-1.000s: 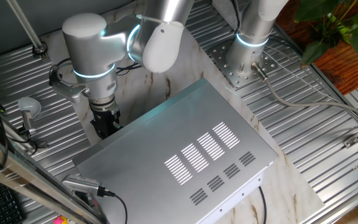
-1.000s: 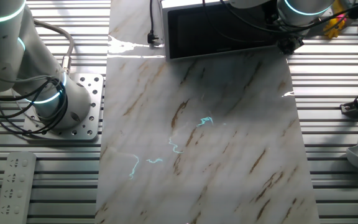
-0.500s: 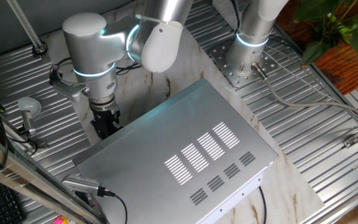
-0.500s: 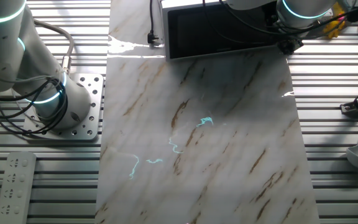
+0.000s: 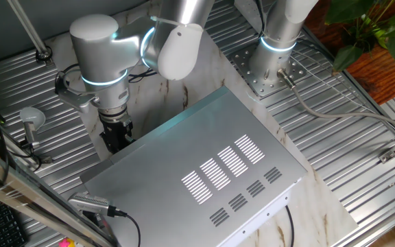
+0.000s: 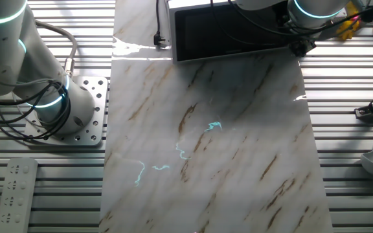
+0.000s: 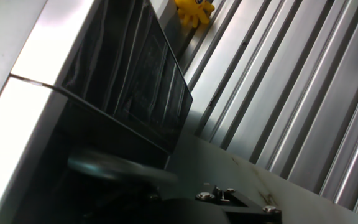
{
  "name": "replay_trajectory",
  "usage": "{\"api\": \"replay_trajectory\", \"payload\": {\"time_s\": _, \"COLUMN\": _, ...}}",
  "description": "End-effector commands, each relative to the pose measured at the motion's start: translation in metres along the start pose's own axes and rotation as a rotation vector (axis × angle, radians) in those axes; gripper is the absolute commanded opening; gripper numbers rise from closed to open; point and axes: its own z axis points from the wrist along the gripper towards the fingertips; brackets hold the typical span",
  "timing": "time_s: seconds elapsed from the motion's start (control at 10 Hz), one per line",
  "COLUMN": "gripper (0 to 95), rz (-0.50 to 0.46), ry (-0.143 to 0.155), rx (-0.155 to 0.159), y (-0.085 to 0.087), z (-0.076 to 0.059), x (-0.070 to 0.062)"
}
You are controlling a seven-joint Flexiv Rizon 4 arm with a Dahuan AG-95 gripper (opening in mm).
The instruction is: Open the microwave door
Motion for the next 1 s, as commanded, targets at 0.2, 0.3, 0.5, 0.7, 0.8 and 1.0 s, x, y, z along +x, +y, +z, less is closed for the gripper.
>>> {"api": "replay_trajectory", "payload": {"time_s": 0.2, "gripper": 38.0, "rz": 0.013, "ry": 0.018, "rx": 0.040, "y": 0.0195, "z": 0.0185, "x": -0.0071}}
{"api": "replay_trajectory", "payload": {"time_s": 0.3, "gripper": 38.0, "rz": 0.006, "ry": 0.019, "rx": 0.045, "y": 0.0200, "z": 0.0175, "x": -0.0070}}
{"api": "replay_trajectory", "payload": {"time_s": 0.5, "gripper": 38.0, "rz": -0.010, "ry": 0.025, "rx": 0.071, "y": 0.0197, "z": 0.0166, "x": -0.0091}}
{"api": "replay_trajectory", "payload": {"time_s": 0.7, "gripper": 38.0, "rz": -0.010, "ry": 0.024, "rx": 0.060, "y": 0.0192, "z": 0.0155, "x": -0.0110}}
{"api": "replay_trajectory", "payload": {"time_s": 0.8, "gripper": 38.0, "rz": -0.011, "ry": 0.027, "rx": 0.058, "y": 0.0188, "z": 0.0144, "x": -0.0102}}
{"api": "replay_trajectory", "payload": {"time_s": 1.0, "gripper": 38.0, "rz": -0.012, "ry": 0.026, "rx": 0.064, "y": 0.0172, "z": 0.0112, "x": -0.0081}}
